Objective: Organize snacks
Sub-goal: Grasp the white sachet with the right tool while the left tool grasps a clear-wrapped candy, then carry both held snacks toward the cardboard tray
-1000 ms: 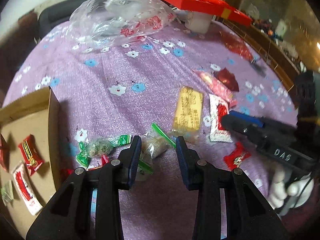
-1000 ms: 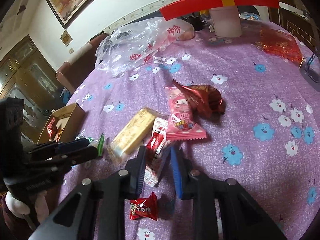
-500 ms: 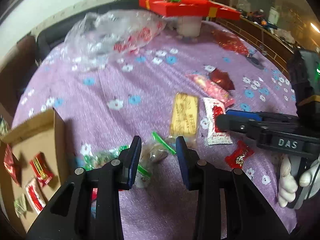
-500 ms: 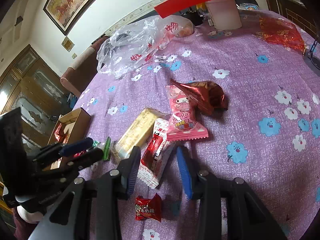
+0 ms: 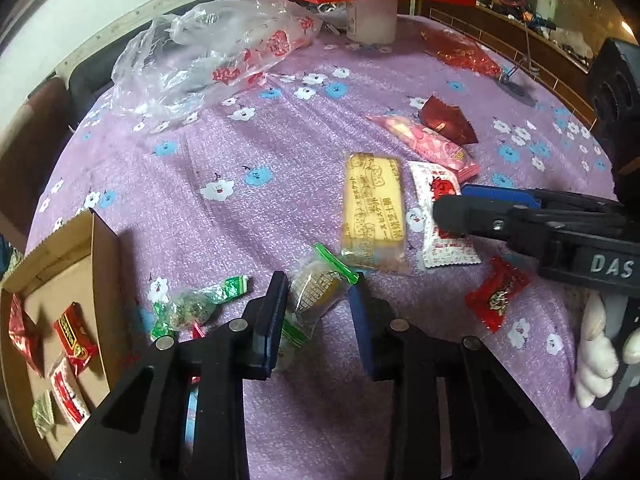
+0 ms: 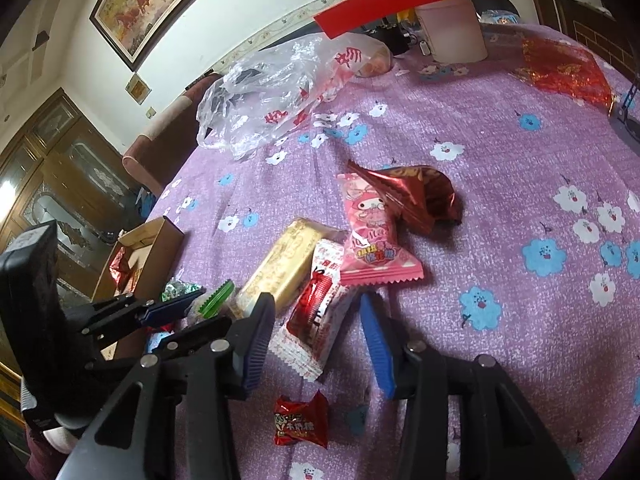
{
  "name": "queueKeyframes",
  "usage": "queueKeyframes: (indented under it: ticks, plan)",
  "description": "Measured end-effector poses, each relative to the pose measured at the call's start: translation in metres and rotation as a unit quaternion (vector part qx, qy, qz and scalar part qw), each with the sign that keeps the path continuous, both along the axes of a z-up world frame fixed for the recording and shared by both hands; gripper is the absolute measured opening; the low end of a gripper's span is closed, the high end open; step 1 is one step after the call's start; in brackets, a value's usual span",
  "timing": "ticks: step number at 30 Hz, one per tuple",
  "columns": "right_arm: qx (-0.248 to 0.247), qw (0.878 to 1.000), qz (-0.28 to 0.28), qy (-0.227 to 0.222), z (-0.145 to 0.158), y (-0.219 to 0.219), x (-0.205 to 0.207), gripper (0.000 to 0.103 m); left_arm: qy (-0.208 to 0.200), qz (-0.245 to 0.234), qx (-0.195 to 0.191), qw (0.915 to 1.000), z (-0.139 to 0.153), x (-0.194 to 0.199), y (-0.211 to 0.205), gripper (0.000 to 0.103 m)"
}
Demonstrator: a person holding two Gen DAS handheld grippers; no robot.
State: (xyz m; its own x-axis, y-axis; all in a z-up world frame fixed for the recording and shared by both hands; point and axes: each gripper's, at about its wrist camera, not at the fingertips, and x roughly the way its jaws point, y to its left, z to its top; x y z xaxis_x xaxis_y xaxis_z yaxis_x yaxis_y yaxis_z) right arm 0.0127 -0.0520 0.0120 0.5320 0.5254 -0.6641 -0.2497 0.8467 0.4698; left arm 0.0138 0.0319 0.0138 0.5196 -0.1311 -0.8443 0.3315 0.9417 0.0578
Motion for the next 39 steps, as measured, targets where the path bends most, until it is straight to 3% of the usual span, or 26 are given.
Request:
queueKeyframes:
  ticks: [6, 8, 14, 18, 24, 29, 32, 39]
  plan:
    - [-0.035, 0.999, 0.006, -0.019, 0.001, 0.011, -0.001, 0.048, -0.009, 0.016, -0.047, 0.9987, 0.015, -0.017, 0.003, 0.03]
    - [-0.033, 0.999, 0.021, -0.019, 0.0, 0.014, -0.001, 0.03, -0.017, 0.02, -0.057, 0.998, 0.022, -0.028, 0.005, 0.03]
    - [-0.039, 0.997, 0.032, -0.05, 0.006, 0.017, -0.013, 0.019, -0.045, 0.056, -0.114, 0.9909, 0.051, -0.07, 0.033, 0.03]
    - [-0.043, 0.996, 0.017, -0.077, 0.015, 0.014, -0.023, 0.019, -0.063, 0.102, -0.154, 0.9807, 0.068, -0.103, 0.078, 0.03]
    - [-0.033, 0.995, 0.004, -0.094, 0.038, 0.004, -0.039, 0.019, -0.061, 0.194, -0.139, 0.9692, 0.064, -0.133, 0.151, 0.03]
    - [-0.026, 0.994, 0.023, -0.104, 0.062, 0.014, -0.055, 0.019, -0.045, 0.266, -0.152, 0.9508, 0.044, -0.148, 0.203, 0.03]
    - [-0.021, 0.993, 0.053, -0.099, 0.069, 0.037, -0.061, 0.019, -0.035, 0.288, -0.163, 0.9431, 0.034, -0.148, 0.219, 0.03]
    - [-0.019, 0.985, 0.15, -0.083, 0.074, 0.122, -0.075, 0.019, -0.027, 0.301, -0.163, 0.9392, 0.022, -0.136, 0.238, 0.03]
